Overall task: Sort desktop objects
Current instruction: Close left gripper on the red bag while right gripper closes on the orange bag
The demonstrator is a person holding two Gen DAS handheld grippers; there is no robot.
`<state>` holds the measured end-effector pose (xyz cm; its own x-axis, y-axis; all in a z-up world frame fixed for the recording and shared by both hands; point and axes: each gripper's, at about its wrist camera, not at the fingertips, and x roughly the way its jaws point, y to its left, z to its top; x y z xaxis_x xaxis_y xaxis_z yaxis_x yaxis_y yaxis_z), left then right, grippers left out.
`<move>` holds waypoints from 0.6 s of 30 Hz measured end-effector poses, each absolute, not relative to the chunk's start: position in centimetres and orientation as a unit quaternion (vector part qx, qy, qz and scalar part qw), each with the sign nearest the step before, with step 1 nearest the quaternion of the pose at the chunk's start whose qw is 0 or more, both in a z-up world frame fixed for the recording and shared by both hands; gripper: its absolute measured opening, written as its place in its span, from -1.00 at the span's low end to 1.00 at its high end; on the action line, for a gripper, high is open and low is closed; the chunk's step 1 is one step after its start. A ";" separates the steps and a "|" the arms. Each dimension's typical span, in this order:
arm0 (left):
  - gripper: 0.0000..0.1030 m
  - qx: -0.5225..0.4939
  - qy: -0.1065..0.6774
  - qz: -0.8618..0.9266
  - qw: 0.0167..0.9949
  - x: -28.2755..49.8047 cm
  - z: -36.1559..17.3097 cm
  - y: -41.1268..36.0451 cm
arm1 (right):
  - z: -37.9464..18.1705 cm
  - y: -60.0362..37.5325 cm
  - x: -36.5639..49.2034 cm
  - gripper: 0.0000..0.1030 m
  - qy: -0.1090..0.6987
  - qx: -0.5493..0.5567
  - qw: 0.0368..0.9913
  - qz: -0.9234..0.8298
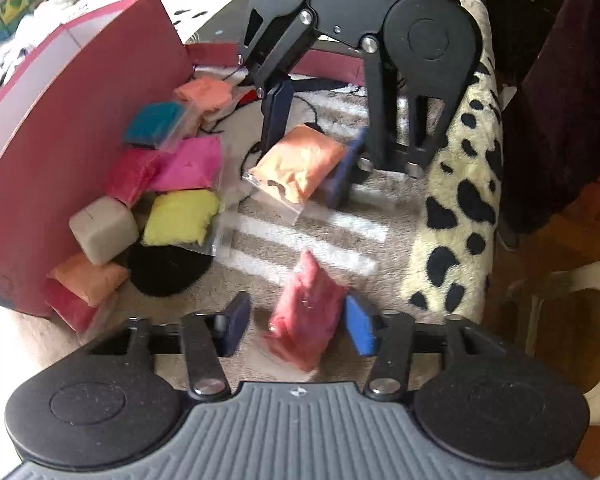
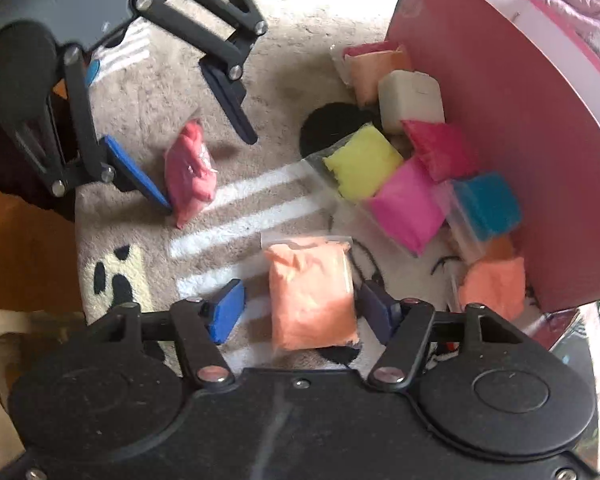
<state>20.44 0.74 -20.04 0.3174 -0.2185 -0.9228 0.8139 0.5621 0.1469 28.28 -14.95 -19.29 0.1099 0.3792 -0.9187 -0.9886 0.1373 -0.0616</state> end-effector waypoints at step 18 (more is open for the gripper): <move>-0.18 0.354 0.467 -0.345 0.733 20.0 -20.6 0.0 | -20.6 -13.5 28.7 -0.07 0.390 -0.389 0.652 0.522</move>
